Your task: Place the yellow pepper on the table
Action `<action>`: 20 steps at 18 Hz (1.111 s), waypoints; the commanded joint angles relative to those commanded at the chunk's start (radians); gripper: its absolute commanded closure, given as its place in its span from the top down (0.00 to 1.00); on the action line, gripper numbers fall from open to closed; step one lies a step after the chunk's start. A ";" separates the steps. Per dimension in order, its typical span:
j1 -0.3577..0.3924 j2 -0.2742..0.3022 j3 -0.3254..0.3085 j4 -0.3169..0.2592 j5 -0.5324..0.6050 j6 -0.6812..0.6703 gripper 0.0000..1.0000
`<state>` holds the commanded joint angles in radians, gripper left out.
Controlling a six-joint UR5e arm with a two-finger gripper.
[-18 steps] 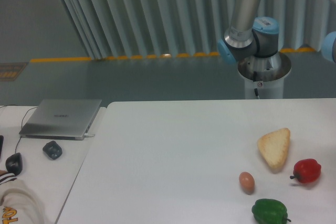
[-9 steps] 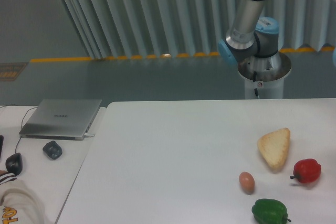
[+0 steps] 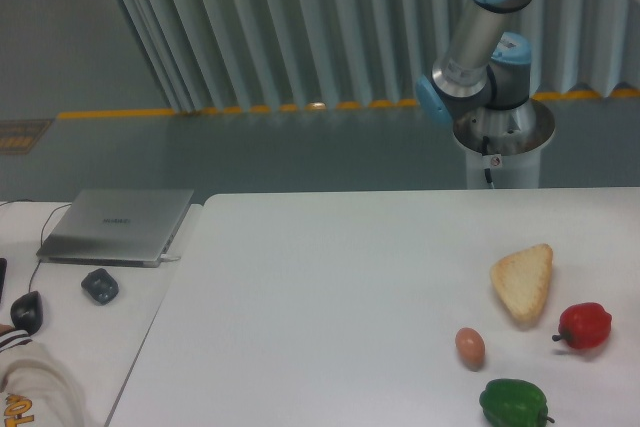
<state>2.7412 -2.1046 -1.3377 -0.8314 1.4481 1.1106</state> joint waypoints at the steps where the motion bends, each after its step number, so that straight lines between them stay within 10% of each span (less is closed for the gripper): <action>1: 0.000 -0.006 -0.001 0.000 0.000 0.000 1.00; 20: -0.003 -0.094 0.018 0.031 0.023 -0.005 1.00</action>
<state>2.7382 -2.1982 -1.3192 -0.8007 1.4711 1.1060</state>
